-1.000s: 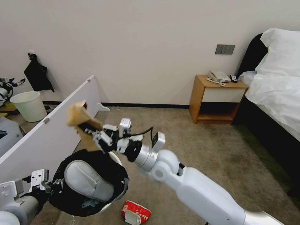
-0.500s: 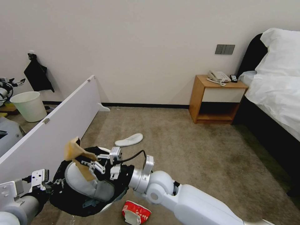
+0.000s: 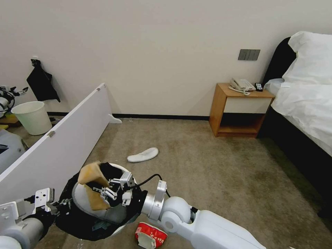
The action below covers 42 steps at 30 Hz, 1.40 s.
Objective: Pick up the trash bin, then pick up the garbage from the floor and place it into the trash bin.
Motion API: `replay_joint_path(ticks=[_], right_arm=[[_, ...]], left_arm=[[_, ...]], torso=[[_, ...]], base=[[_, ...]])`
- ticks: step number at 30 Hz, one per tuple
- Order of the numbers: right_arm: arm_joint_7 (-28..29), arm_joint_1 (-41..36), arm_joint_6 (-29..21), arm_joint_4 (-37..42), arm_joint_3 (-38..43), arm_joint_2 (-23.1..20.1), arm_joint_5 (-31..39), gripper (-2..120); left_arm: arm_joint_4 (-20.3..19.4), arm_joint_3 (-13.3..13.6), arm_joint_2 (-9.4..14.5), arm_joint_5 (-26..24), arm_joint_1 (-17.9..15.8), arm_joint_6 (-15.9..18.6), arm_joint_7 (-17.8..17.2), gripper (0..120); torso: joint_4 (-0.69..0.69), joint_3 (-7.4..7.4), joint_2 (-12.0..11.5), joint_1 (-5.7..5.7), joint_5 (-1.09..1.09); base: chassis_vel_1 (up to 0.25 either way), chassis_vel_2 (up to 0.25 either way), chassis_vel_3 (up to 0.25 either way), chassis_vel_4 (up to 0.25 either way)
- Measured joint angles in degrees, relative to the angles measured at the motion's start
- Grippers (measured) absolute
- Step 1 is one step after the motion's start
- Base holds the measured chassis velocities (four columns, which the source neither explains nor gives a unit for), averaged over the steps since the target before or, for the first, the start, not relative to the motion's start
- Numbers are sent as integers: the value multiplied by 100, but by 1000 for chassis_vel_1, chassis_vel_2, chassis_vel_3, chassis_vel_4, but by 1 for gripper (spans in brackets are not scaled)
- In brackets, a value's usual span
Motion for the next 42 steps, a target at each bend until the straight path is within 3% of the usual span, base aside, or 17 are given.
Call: replay_joint_path(ticks=[17, 26, 29, 32, 37, 42], right_arm=[[103, 27, -20, 171, 42, 3, 0, 96], [198, 46, -126, 570, 56, -337, 67, 100], [321, 37, -339, 772, 56, -516, 200, 100], [663, 52, -987, 1099, 90, -714, 554, 100], [985, 108, -1481, 1251, 120, -771, 684, 100], [1045, 143, -1514, 1386, 172, -807, 686, 100]], left_arm=[[58, 20, 38, 2, -7, 0, 22, 3], [92, -3, 57, 2, -34, 0, 27, 3], [99, -5, 78, 0, -56, 0, 27, 3], [97, -5, 91, -2, -72, 0, 27, 3], [97, 6, 69, 7, -64, 0, 27, 3], [100, -11, 79, 7, -57, 0, 34, 3]], torso=[[0, 0, 0, 0, 0], [-1, 0, 0, 0, 0], [0, 0, 0, 0, 0], [-1, 0, 0, 0, 0], [1, 0, 0, 0, 0], [0, 1, 0, 0, 0]], base=[[0, 0, 0, 0], [0, 0, 0, 0], [0, 0, 0, 0], [0, 0, 0, 0], [0, 0, 0, 0], [0, 0, 0, 0]])
